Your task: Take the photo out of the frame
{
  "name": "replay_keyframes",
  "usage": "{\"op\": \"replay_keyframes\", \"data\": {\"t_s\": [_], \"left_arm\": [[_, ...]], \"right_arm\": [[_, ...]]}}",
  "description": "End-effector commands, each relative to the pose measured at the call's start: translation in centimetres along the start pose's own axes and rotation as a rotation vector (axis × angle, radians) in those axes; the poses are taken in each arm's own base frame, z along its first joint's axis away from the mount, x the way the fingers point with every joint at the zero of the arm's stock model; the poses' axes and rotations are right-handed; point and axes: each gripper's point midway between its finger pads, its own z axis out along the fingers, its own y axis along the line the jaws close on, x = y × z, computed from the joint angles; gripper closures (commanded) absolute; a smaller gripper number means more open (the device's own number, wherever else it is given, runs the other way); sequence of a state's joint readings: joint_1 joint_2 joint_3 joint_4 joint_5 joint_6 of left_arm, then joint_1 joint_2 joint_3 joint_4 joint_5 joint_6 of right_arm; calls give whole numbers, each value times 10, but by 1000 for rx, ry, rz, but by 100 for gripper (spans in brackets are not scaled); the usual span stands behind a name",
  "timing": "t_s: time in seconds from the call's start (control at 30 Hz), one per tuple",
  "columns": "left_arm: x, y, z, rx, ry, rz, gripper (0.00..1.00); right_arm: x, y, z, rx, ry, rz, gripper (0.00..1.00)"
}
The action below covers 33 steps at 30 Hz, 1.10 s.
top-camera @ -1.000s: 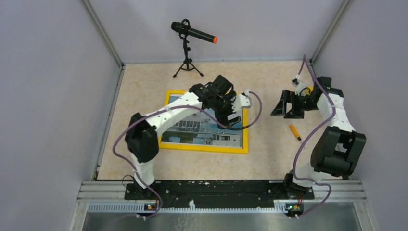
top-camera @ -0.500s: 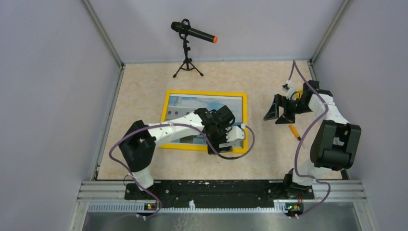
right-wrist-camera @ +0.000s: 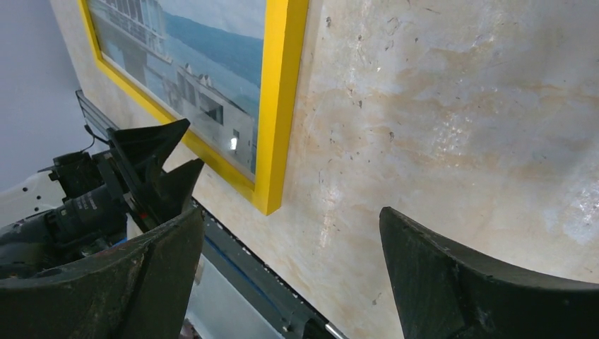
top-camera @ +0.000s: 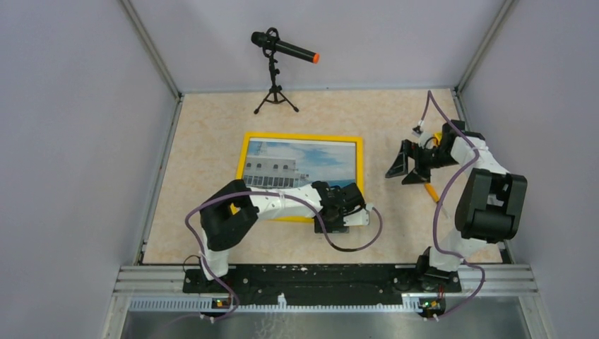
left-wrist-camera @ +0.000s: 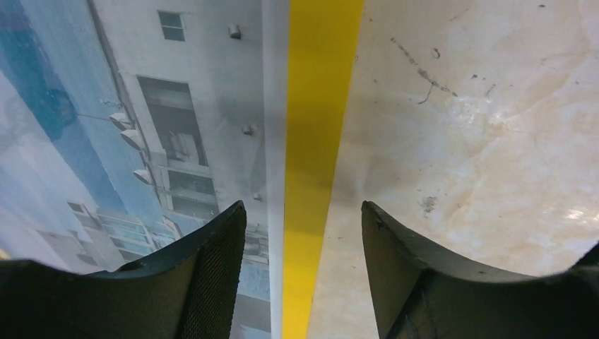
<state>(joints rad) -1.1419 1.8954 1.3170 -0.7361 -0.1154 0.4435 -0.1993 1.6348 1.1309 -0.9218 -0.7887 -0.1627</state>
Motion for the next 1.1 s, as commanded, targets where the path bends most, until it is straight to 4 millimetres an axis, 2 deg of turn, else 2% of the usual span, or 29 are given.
{"op": "replay_keyframes", "data": {"t_s": [0.0, 0.13, 0.2, 0.23, 0.3, 0.47, 0.73, 1.07], "left_arm": [[2, 5, 15, -102, 39, 9, 37], [13, -6, 26, -101, 87, 33, 47], [13, -7, 27, -99, 87, 32, 58], [12, -6, 26, -106, 80, 32, 67], [5, 1, 19, -135, 53, 21, 80], [-28, 10, -13, -127, -64, 9, 100], [-66, 21, -66, -124, -229, -9, 100], [-88, 24, -96, -120, -346, -20, 100]], "right_arm": [[-5, 2, 4, -38, -9, 0, 8], [-3, 6, 6, -71, -11, 4, 8], [-3, 6, 7, -74, -13, 9, 8], [-3, 5, 8, -73, -12, 13, 9], [-3, 5, 9, -79, -11, 21, 9], [-2, 10, 14, -135, -4, 48, 9], [8, 16, 26, -230, -2, 137, 9], [14, 29, 47, -418, 58, 293, 10]]}}
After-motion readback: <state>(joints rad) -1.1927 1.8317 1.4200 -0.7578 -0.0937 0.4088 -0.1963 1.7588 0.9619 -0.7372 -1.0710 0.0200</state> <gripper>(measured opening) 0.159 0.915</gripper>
